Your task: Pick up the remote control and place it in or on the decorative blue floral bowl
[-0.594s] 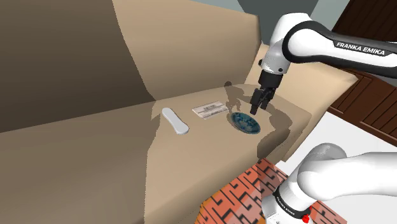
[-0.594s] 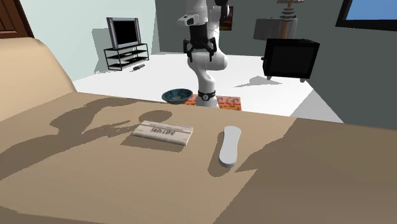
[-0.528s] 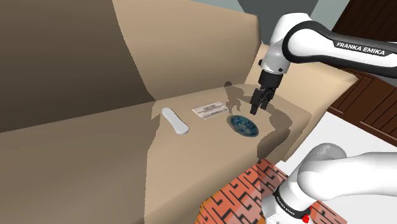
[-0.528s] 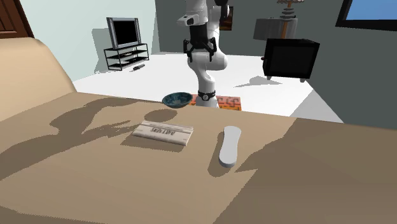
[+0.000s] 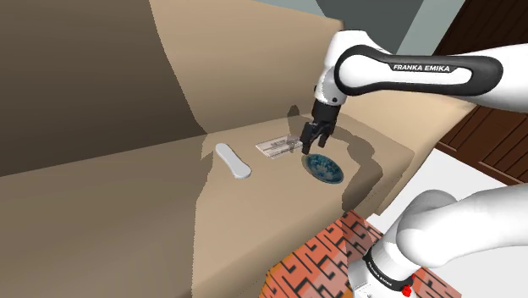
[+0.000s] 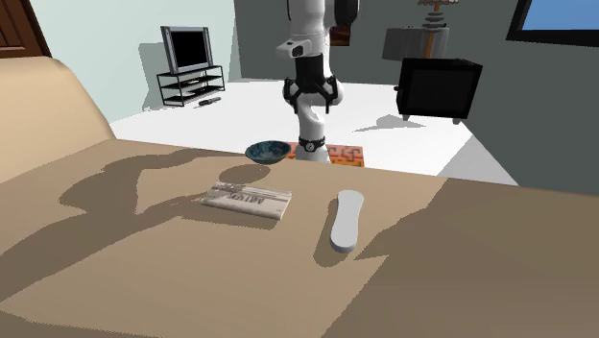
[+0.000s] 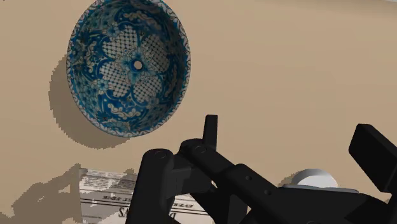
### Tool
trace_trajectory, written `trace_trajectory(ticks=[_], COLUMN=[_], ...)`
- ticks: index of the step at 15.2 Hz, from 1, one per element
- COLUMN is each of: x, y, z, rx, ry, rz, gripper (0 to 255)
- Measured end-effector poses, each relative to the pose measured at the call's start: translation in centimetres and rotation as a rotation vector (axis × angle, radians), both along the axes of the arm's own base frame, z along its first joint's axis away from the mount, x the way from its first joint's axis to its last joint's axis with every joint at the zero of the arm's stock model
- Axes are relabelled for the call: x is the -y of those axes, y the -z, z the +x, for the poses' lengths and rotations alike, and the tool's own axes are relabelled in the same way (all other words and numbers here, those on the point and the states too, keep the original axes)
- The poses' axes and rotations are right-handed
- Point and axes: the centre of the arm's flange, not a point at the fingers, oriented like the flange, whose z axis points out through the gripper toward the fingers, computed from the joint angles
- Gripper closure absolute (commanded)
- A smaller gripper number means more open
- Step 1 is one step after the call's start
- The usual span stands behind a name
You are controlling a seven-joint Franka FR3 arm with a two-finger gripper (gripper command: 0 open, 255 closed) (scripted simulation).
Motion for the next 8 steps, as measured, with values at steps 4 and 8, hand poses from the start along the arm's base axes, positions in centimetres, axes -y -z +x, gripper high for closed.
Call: trace_trajectory(ticks=[4,8], x=[-2.2,-4.5], y=[2.5,4.6], z=[3.9,8.3], rx=[0.014,0.028], ry=[0.003,0.006], rz=[-0.010,-0.020], gripper=[0,0])
